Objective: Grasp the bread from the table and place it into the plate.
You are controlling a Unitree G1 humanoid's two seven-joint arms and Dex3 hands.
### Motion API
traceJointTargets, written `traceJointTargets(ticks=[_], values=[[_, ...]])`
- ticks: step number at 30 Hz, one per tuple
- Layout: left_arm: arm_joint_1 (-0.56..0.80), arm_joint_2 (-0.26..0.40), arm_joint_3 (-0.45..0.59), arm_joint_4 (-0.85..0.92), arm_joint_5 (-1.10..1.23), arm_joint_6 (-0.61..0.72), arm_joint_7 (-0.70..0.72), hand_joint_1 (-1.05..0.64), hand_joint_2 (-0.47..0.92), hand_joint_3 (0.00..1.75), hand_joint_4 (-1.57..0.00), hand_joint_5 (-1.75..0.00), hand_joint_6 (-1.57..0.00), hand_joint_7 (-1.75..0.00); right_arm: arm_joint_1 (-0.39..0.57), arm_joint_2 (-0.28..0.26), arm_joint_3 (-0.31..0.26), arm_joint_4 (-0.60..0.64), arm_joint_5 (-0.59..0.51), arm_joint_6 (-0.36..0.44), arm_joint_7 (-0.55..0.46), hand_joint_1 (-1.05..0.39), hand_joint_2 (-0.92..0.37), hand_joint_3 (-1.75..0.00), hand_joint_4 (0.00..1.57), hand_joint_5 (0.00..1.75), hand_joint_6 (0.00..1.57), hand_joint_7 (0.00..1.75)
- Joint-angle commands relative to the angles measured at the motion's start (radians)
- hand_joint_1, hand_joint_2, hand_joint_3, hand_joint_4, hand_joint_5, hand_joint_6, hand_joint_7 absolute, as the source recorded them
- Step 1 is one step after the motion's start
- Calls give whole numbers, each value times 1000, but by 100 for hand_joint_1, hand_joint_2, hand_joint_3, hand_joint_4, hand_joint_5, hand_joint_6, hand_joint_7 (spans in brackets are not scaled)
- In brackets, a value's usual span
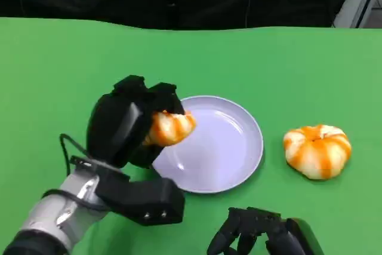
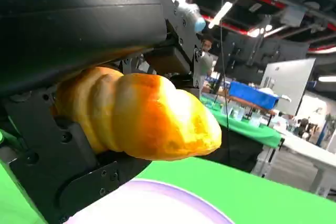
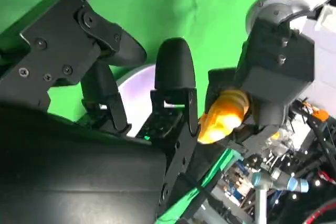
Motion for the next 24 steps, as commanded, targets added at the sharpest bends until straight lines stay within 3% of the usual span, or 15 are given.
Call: traceJointTargets(ticks=[1,4,6,7,9,12,18,24], values=[[-30,-30,-32,45,2,29,-18,-10,26,139,-89,-175,-89,-137,11,-19,-16,-13,16,-2,-8,-11,-29,-126,81,146,89,107],[-31,-47,-55,41,-47,53,-183,-17,59,75,-66,-132,-75,-75,15,-41,-35,3,34,-31,-15,-10,-28,-127,82,146,89,106],[-25,-43,-66,16,-73,83,-311,-28,83,30,-32,-69,-50,-24,19,-50,-43,10,49,-46,-15,-9,-28,-127,83,147,90,106],[-19,-38,-73,-9,-77,117,-381,-30,87,21,-26,-58,-45,-15,23,-52,-46,9,58,-46,-11,-8,-28,-127,83,147,90,106],[-4,-29,-86,-67,-69,189,-489,-52,91,21,-5,-31,-21,-3,33,-53,-50,0,71,-40,-4,-7,-27,-126,82,146,91,106],[23,-8,-100,-168,-53,300,-634,-70,92,30,0,-5,-6,-1,39,-52,-52,-4,78,-39,1,-6,-28,-126,82,145,91,106],[68,44,-114,-316,-20,448,-802,-83,92,39,0,0,0,0,37,-43,-41,5,76,-48,-4,-6,-29,-126,81,145,90,107],[132,92,-90,-460,-35,486,-861,-87,92,45,0,0,0,0,42,-34,-33,-5,38,-35,-21,-9,-31,-123,82,148,90,107]])
